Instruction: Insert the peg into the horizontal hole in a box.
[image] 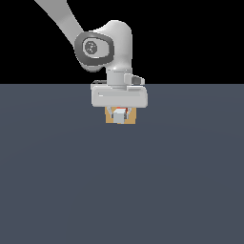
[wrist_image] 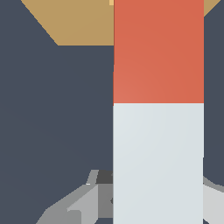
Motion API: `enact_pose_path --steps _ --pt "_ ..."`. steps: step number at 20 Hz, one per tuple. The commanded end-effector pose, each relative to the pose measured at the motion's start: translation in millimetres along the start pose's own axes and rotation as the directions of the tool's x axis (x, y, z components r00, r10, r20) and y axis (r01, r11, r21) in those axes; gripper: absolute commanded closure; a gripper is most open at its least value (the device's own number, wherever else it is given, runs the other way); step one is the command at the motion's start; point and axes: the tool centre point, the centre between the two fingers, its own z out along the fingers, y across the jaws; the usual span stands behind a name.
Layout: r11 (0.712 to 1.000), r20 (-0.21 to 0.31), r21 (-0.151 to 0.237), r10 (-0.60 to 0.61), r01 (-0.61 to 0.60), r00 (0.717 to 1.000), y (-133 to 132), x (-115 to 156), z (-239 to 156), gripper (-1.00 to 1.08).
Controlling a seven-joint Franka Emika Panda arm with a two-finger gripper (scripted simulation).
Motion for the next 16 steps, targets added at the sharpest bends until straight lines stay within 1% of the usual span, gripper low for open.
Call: enact_pose_path --steps 1,7,10,13,16 --pt "1.000 -0.002 -0.003 -0.002 0.002 1.000 0 11 -2 1.08" --pt "1.000 -0.002 -0.004 -0.002 0.002 1.000 0 54 -2 1.08" --pt "1.000 -0.002 -0.004 -0.002 0.002 1.000 0 70 -2 1.08" --pt "1.000 -0.002 -0.004 -0.002 0.002 1.000 0 79 -3 1.08" --pt "1.000 -0.002 -0.004 -0.002 0.002 1.000 1 80 -3 1.08"
